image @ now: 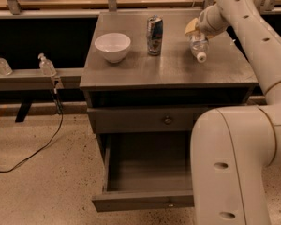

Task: Place blue plastic bottle into middle drawer

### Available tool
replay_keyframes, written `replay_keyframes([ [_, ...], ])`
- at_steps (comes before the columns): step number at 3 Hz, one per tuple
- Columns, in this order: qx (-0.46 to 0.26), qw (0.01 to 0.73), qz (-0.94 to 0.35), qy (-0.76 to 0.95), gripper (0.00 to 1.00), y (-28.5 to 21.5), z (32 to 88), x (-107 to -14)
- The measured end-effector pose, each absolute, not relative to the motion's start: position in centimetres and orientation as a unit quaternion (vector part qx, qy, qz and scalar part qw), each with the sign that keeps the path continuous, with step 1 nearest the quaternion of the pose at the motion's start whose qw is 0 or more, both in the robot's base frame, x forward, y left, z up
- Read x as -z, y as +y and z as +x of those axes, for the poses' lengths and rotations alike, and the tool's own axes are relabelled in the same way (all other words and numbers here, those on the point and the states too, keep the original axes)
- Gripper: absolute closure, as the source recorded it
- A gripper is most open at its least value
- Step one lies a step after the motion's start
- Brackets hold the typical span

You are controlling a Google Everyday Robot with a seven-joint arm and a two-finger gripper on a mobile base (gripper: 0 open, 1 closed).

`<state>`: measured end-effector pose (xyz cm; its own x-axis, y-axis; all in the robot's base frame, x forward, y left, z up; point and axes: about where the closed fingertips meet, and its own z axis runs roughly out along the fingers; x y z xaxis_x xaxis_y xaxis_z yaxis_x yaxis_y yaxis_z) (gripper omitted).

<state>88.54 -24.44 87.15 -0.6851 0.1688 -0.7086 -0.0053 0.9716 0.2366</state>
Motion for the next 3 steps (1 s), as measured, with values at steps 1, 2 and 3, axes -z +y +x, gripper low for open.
replay_keyframes([
  [1,-0.178,0.406,0.023,0.896,1.0,-23.0,87.3,-90.2],
  [2,-0.227,0.419,0.002,0.879,1.0,-21.8,86.0,-93.7],
  [3,-0.223,0.445,-0.04,0.866,1.0,-20.6,86.5,-94.9],
])
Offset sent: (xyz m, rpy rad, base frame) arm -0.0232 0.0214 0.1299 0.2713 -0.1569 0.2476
